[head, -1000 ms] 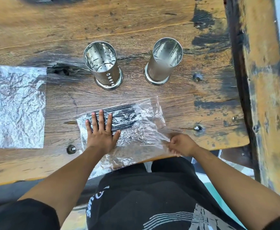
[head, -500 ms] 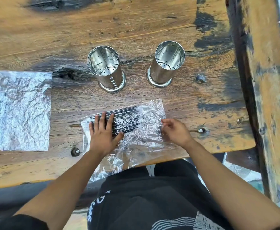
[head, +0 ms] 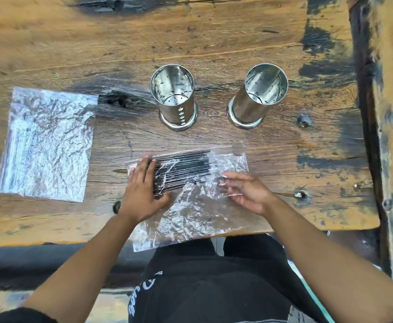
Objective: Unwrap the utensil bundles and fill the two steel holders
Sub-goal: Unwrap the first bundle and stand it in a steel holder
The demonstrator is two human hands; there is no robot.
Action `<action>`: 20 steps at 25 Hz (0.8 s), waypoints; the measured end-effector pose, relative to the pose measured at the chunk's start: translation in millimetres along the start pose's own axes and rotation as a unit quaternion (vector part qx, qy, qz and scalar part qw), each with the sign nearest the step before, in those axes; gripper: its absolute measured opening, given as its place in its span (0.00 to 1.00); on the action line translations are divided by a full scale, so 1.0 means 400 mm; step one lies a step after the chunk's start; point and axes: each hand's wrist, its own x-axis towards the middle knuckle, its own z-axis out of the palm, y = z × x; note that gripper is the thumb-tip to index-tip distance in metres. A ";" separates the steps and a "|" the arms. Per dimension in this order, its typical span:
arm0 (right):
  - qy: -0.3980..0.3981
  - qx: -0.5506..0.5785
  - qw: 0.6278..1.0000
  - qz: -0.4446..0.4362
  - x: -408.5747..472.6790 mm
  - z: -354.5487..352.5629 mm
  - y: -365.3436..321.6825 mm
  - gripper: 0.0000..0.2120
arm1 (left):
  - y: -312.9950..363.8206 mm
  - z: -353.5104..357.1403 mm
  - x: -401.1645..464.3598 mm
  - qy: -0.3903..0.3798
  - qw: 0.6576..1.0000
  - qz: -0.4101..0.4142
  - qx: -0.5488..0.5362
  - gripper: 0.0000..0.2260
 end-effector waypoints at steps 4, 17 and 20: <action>0.018 -0.177 0.982 -0.059 0.048 0.049 0.016 0.14 | -0.036 0.010 0.031 -0.049 0.998 0.018 0.040 0.54; 0.077 -0.791 0.458 -0.399 0.107 0.088 0.056 0.30 | -0.013 0.002 0.076 -0.013 0.996 -0.012 0.084 0.49; 0.086 -0.746 0.523 -0.402 0.139 0.092 0.071 0.42 | -0.018 0.001 0.067 -0.023 0.996 -0.001 0.087 0.50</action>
